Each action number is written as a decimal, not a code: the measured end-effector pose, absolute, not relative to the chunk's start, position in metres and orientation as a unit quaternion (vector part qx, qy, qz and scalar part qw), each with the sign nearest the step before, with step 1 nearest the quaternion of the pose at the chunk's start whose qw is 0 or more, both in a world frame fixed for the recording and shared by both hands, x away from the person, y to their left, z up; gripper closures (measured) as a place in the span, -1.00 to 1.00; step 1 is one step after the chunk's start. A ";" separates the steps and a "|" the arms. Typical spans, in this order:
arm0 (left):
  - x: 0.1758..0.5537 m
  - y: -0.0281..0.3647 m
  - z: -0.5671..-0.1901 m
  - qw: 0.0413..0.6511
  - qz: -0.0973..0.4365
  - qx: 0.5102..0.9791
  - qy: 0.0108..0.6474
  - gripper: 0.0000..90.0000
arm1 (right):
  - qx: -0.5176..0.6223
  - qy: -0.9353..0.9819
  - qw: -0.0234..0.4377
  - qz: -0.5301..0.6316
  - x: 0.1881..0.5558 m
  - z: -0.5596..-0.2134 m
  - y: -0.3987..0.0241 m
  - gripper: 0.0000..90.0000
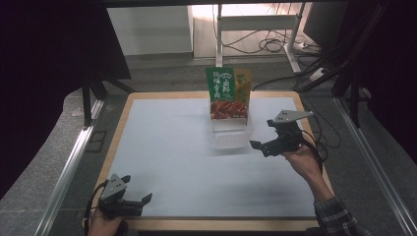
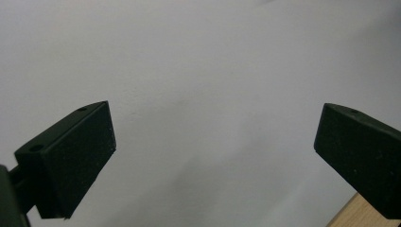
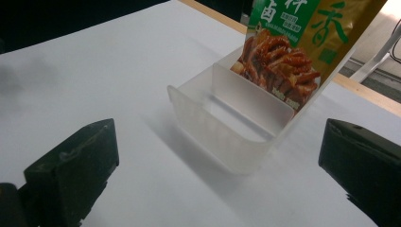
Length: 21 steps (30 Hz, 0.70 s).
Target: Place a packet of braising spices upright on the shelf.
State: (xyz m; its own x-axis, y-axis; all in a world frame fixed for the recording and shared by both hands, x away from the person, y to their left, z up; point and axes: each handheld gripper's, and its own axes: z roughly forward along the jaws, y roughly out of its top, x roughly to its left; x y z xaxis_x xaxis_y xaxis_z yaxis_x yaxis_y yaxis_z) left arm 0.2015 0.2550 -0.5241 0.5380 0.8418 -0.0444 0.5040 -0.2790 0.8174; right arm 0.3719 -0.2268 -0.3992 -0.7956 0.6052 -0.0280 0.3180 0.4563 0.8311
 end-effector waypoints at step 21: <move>0.202 0.254 -0.524 0.411 0.205 0.774 0.436 -1.00 | 0.321 0.803 0.177 0.469 0.311 -0.429 -0.265 -1.00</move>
State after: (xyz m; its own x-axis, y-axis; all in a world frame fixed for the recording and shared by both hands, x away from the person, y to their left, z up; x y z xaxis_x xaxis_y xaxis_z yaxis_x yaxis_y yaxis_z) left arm 0.2017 0.2539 -0.5243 0.5362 0.8430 -0.0418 0.5063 -0.2816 0.8151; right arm 0.3108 -0.2654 -0.4288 -0.7306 0.6826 0.0169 0.3502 0.3533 0.8675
